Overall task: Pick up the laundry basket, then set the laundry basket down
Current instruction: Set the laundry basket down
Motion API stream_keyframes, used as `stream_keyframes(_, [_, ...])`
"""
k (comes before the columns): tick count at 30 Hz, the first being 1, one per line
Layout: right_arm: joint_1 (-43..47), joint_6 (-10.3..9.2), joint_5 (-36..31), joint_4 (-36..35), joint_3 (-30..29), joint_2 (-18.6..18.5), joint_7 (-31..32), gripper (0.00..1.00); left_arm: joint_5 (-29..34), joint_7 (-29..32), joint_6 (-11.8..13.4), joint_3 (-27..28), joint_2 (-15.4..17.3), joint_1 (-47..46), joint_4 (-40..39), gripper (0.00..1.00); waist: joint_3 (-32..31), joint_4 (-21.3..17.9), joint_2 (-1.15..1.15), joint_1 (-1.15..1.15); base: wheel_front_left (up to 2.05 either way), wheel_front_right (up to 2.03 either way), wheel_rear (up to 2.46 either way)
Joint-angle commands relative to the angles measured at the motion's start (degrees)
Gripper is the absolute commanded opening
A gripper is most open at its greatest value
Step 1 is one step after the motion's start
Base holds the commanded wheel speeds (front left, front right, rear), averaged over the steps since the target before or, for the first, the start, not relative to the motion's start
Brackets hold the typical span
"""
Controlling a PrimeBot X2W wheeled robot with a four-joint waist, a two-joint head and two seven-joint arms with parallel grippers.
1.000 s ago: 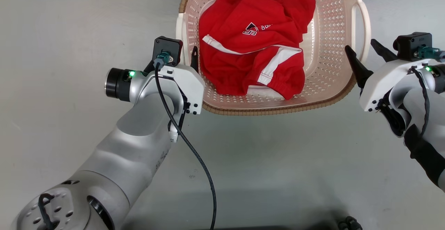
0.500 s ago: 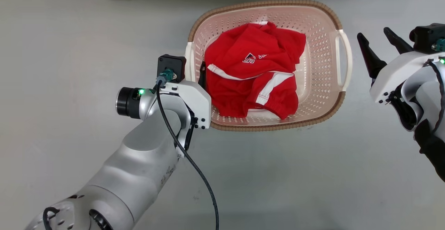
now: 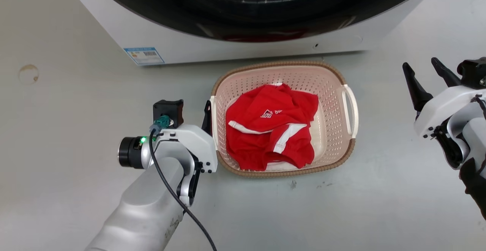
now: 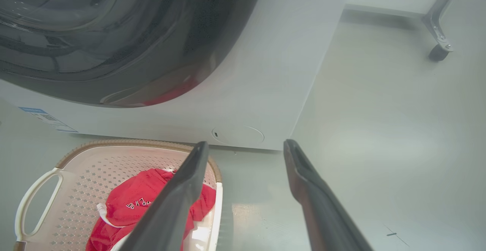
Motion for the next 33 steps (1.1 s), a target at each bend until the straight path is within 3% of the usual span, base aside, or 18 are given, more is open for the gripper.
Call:
stream_keyframes(1, [2.95, 0.21, -1.66, -1.27, -1.41, -1.1, -0.77, 1.0, 1.9, -0.76, -0.58, 2.99, 1.41, 2.1, -1.83, 1.0, -4.73, -0.67, 0.0, 0.0, 0.0, 0.0, 0.0])
stream_keyframes(9, [9.0, 0.21, -11.86, -5.69, -13.73, -0.48, -0.77, 1.0, 10.6, -0.76, -1.1, 15.02, 3.86, 11.92, -9.54, 1.0, -13.72, -1.23, 0.0, 0.0, 0.0, 0.0, 0.0])
stream_keyframes(17, [17.27, 0.21, -22.82, -11.7, -25.45, 3.25, -0.77, 1.0, 17.03, -0.76, -2.72, 25.5, 5.01, 22.71, -17.26, 1.0, -21.58, -1.64, 0.0, 0.0, 0.0, 0.0, 0.0])
stream_keyframes(25, [25.53, 0.21, -30.67, -18.54, -30.87, 7.16, -0.78, 1.0, 21.46, -0.76, -4.53, 32.58, 4.87, 31.87, -23.29, 1.0, -27.66, -2.4, 0.0, 0.0, 0.0, 0.0, 0.0])
stream_keyframes(33, [32.39, 0.21, -34.74, -25.31, -32.58, 8.27, -0.78, 1.0, 25.09, -0.76, -5.18, 37.47, 3.78, 37.35, -28.85, 1.0, -30.0, -2.41, 0.0, 0.0, 0.0, 0.0, 0.0])
